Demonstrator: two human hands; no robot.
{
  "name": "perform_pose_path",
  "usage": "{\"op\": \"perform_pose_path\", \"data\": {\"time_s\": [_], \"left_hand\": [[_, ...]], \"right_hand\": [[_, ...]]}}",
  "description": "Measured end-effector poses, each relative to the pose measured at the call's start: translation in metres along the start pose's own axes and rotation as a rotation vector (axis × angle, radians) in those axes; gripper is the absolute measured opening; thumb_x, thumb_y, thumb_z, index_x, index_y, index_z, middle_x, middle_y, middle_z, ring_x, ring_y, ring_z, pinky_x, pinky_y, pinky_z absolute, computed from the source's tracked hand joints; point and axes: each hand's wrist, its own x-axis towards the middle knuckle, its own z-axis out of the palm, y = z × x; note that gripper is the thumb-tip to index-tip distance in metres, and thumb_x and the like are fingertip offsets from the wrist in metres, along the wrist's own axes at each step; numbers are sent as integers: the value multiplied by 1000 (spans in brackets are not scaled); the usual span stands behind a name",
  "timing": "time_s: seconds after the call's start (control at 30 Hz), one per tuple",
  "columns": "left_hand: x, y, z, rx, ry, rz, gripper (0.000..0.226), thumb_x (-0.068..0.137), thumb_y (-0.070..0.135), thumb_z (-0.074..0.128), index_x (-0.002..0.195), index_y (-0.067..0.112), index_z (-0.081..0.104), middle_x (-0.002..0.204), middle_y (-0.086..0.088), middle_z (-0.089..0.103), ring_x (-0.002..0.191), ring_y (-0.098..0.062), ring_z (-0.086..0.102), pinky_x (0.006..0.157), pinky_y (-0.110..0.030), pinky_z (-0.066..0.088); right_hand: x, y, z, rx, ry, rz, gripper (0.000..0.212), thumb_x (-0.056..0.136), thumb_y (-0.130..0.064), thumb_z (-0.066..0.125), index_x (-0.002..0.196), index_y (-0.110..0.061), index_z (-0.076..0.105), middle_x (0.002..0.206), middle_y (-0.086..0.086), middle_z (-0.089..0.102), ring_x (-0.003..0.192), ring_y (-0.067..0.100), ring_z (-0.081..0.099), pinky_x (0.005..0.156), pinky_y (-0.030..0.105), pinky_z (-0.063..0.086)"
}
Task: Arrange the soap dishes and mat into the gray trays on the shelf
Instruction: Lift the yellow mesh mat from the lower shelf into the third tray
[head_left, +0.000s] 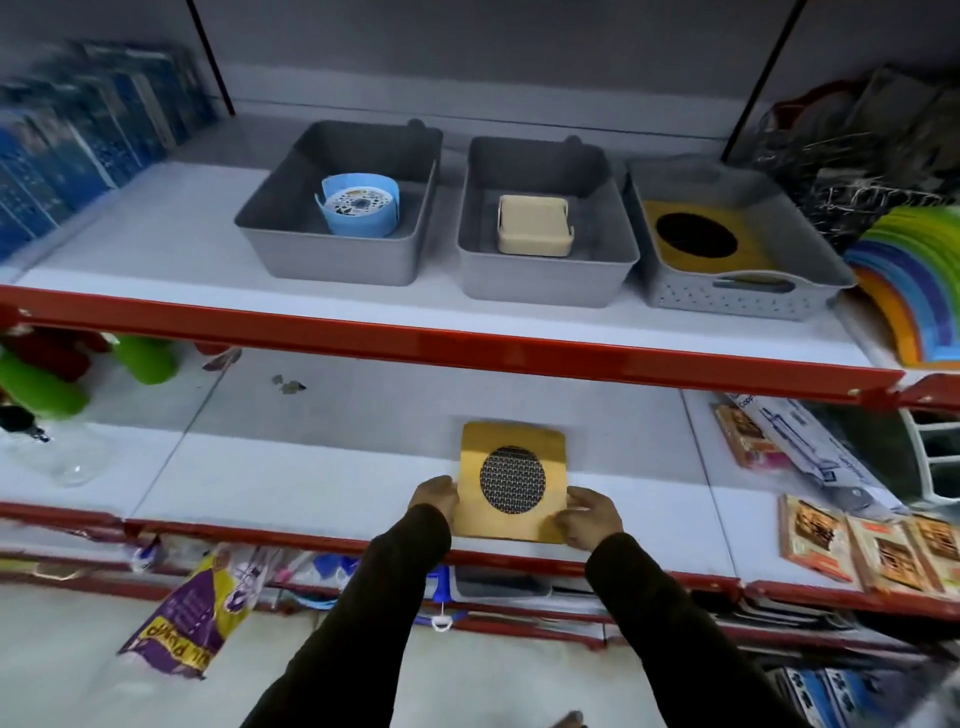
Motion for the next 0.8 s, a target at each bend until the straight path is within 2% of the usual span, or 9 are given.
{"op": "perform_pose_path", "data": {"time_s": [0.03, 0.1, 0.17, 0.23, 0.3, 0.43, 0.53, 0.67, 0.8], "left_hand": [[-13, 0, -3, -57, -22, -12, 24, 94, 0, 44, 83, 11, 62, 80, -10, 55, 70, -23, 50, 76, -35, 45], [-34, -2, -14, -92, -46, 43, 29, 92, -3, 48, 110, 6, 69, 88, -11, 60, 76, -25, 54, 78, -37, 47], [-57, -7, -29, -72, -60, 142, 32, 91, -4, 53, 117, 9, 66, 102, -9, 62, 89, -28, 59, 86, -42, 51], [-80, -10, -45, -141, -46, 194, 30, 90, -8, 56, 112, 9, 66, 103, -10, 61, 95, -31, 59, 81, -41, 54], [-101, -7, -60, -206, -31, 231, 30, 88, -12, 56, 108, 8, 66, 97, -9, 60, 92, -30, 61, 71, -35, 56], [-145, 20, -84, -198, -30, 384, 32, 88, -8, 59, 114, 11, 64, 93, -1, 62, 82, -19, 63, 59, -21, 58], [-177, 51, -98, -193, -37, 504, 33, 87, -8, 61, 115, 10, 65, 94, -1, 63, 79, -16, 63, 56, -16, 59], [-208, 89, -110, -191, -62, 626, 33, 85, -8, 62, 111, 13, 65, 92, 3, 65, 84, -19, 65, 56, -18, 60], [-232, 125, -107, -213, -79, 775, 36, 87, -7, 61, 116, 15, 65, 87, 8, 65, 76, -9, 64, 57, -18, 59]], "right_hand": [[-9, -1, -4, 43, 7, -10, 45, 76, 4, 62, 119, -8, 64, 98, -2, 65, 96, 31, 62, 81, 37, 52], [-29, -3, -11, 123, 26, -57, 39, 75, 6, 66, 107, -16, 68, 102, 0, 66, 102, 31, 64, 89, 42, 55], [-56, -7, -18, 232, 9, -97, 38, 76, 8, 69, 105, -16, 70, 108, 4, 68, 103, 31, 66, 79, 39, 58], [-82, -12, -21, 300, -26, -160, 37, 76, 11, 69, 104, -14, 71, 110, 10, 69, 101, 30, 67, 62, 29, 58], [-109, -22, -23, 315, -42, -241, 35, 77, 11, 68, 105, -11, 71, 111, 13, 69, 98, 27, 66, 55, 20, 56], [-156, -60, -30, 348, -99, -345, 32, 82, 5, 68, 107, -15, 70, 113, 9, 67, 90, 26, 68, 63, 30, 59], [-187, -95, -43, 353, -118, -452, 34, 81, 5, 68, 108, -15, 69, 111, 9, 65, 83, 20, 68, 62, 29, 61], [-218, -134, -66, 377, -130, -599, 36, 80, 5, 71, 108, -18, 70, 104, 5, 68, 81, 17, 70, 60, 28, 61], [-236, -170, -90, 398, -115, -757, 40, 80, 7, 70, 114, -13, 70, 97, 4, 67, 84, 18, 67, 59, 26, 60]]}}
